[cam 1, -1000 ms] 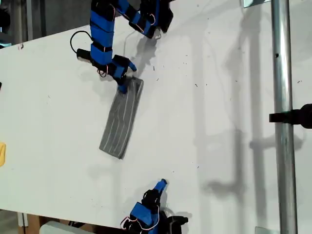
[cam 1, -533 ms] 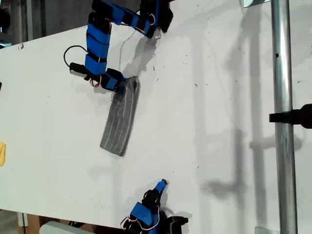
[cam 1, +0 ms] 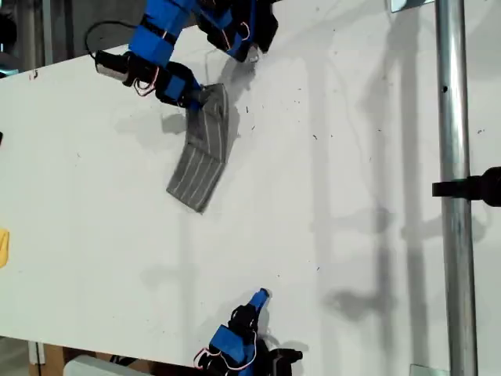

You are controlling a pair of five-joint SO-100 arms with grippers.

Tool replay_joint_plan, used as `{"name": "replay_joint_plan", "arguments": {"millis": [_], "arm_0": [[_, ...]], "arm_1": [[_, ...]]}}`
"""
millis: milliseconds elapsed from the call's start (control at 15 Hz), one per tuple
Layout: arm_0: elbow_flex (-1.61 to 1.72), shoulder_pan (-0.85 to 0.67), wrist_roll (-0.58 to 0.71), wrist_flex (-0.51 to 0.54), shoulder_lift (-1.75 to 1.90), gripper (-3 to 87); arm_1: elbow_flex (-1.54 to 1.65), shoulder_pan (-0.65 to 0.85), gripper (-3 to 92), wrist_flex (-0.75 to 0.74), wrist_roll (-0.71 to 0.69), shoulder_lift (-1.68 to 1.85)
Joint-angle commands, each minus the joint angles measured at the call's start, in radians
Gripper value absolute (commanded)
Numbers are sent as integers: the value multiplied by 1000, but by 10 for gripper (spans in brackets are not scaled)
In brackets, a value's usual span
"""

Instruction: Grasp corners of a towel and fold twice.

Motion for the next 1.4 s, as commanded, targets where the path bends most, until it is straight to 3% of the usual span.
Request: {"name": "replay_joint_plan", "arguments": {"millis": [0, 133, 400, 533, 600, 667, 733, 933, 1133, 1267, 1333], "arm_0": [[3, -15, 8, -8, 11, -25], [3, -11, 8, -12, 11, -25], [3, -11, 14, -11, 11, -25], [3, -9, -11, 14, 11, -24], [3, -15, -37, 38, 11, -21], [3, -34, -43, 63, 11, -22], [5, -46, -46, 64, 11, -22], [5, -101, -71, 64, 11, -24], [5, -109, -81, 64, 11, -22], [5, -110, -77, 66, 11, -22], [5, -110, 37, 66, 11, -22]], "arm_1": [[-94, -35, -2, 173, 54, 202], [-183, -5, -2, 75, 2, 103], [-295, 37, -3, -400, -86, -420], [-407, 35, 29, -561, -163, -676], [-486, 21, 239, -560, -161, -759], [-537, 25, 366, -552, -164, -781], [-581, 38, 383, -525, -186, -753], [-588, 149, 291, -403, -221, -463], [-296, 215, 277, -299, -225, -26], [84, 140, 60, -307, -158, 371], [264, 54, 5, -319, -78, 554]]}}
